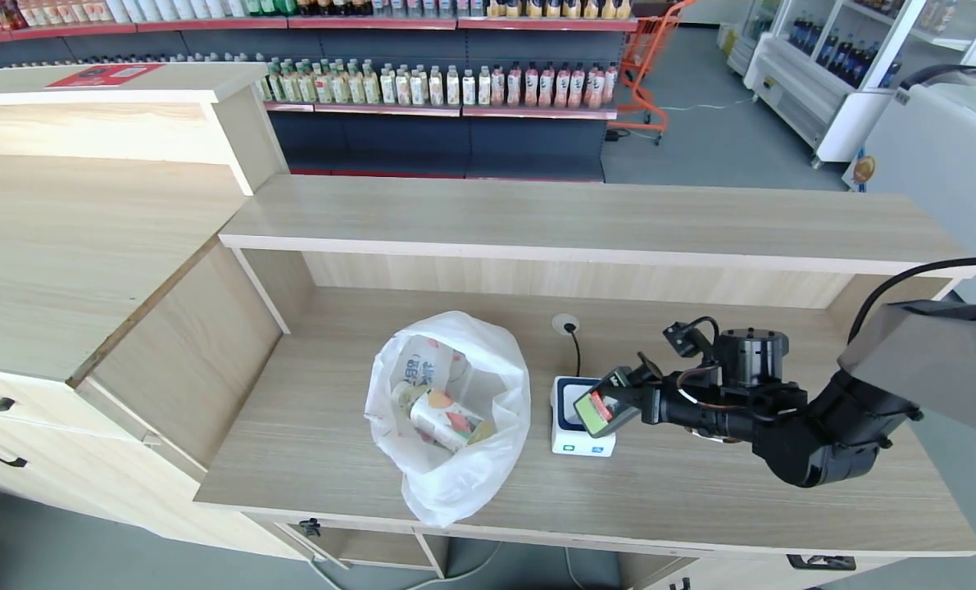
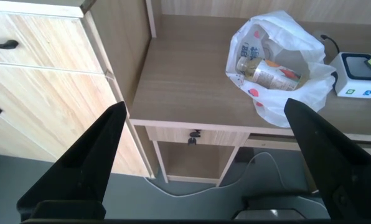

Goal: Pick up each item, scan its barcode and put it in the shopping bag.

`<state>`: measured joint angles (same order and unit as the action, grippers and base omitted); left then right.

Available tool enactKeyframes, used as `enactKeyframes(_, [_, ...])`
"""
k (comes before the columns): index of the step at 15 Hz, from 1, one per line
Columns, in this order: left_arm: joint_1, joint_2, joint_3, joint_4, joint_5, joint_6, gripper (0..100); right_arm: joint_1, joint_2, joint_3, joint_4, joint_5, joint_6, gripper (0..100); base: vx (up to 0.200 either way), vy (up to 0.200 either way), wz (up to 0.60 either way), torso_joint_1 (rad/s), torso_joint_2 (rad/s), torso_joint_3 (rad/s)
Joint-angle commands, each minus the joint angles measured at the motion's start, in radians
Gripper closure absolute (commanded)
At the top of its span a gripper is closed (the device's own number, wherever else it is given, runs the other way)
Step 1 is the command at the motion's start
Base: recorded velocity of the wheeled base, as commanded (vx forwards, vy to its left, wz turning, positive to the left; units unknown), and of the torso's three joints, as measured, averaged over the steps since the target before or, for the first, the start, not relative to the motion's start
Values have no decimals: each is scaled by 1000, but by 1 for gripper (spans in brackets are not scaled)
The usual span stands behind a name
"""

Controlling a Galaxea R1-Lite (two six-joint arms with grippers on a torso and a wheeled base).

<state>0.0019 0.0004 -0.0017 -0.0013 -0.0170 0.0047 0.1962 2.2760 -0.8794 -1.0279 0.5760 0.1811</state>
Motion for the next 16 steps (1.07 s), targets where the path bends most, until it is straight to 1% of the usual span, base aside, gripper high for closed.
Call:
enactKeyframes(1, [0, 0, 0, 0, 0, 0, 0, 8, 23, -24, 2, -5, 0, 100, 0, 0, 0, 0, 0, 0])
enactKeyframes(2, [0, 0, 0, 0, 0, 0, 0, 22, 42, -39, -3, -64, 1, 100, 0, 0, 0, 0, 0, 0])
enactKeyframes(3, [1, 0, 0, 0, 0, 0, 0, 31, 54, -58, -3, -91, 3, 100, 0, 0, 0, 0, 0, 0])
enactKeyframes(12, [1, 0, 0, 0, 0, 0, 0, 68, 71, -96, -1, -96, 20, 100, 0, 0, 0, 0, 0, 0])
enactKeyframes(13, [0, 0, 0, 0, 0, 0, 0, 66, 37, -93, -3, -93, 64, 100, 0, 0, 0, 0, 0, 0])
enactKeyframes(15, [0, 0, 0, 0, 0, -2, 0, 58, -62, -78, 9, -87, 207, 100, 0, 0, 0, 0, 0, 0])
enactKeyframes(16, [0, 0, 0, 0, -1, -2, 0, 45, -119, -59, 11, -85, 219, 100, 0, 0, 0, 0, 0, 0])
